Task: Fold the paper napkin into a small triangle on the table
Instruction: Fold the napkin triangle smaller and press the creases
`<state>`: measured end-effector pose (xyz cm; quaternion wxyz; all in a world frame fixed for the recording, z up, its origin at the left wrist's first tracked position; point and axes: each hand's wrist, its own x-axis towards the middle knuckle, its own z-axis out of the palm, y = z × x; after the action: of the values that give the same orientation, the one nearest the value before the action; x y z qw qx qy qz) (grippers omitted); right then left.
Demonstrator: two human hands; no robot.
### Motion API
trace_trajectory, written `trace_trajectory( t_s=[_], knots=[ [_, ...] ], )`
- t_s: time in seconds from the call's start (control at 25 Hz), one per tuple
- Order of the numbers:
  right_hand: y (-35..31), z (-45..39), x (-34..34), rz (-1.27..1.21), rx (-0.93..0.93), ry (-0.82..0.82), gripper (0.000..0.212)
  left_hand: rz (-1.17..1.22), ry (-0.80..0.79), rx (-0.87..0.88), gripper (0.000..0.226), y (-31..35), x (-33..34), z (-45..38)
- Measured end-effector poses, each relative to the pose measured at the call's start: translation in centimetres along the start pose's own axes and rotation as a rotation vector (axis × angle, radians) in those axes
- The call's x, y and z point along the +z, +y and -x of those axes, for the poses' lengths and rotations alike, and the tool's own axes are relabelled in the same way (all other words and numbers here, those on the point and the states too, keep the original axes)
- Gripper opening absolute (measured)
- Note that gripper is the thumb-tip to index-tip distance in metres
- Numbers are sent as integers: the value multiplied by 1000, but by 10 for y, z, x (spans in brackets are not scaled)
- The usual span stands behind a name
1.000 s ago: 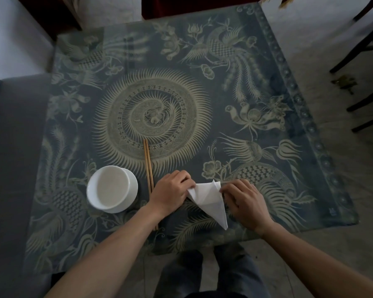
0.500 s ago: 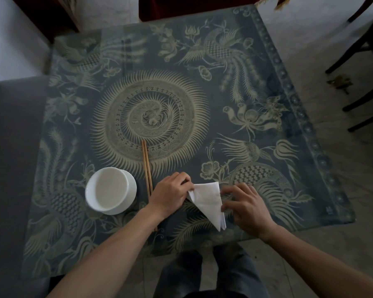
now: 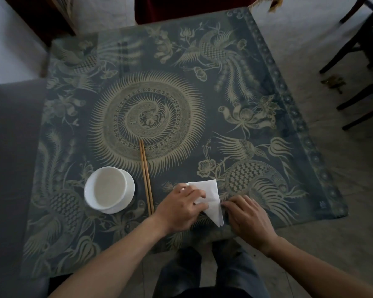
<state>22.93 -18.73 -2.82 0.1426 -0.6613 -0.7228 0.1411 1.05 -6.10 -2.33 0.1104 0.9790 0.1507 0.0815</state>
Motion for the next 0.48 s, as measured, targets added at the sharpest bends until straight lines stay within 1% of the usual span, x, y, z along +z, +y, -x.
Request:
trace_trajectory(
  t_s=[0.12, 0.28, 0.36, 0.48],
  knots=[
    [9, 12, -2, 85, -180, -39, 24, 35, 26, 46, 13, 19, 7, 6],
    [21, 29, 2, 120, -339, -43, 33, 15, 90, 25, 11, 32, 12, 10],
    [27, 34, 3, 147, -368, -68, 40, -11, 91, 26, 14, 37, 16, 10],
    [32, 38, 5, 156, -377, -99, 47, -44, 33, 10, 31, 44, 22, 12]
  ],
)
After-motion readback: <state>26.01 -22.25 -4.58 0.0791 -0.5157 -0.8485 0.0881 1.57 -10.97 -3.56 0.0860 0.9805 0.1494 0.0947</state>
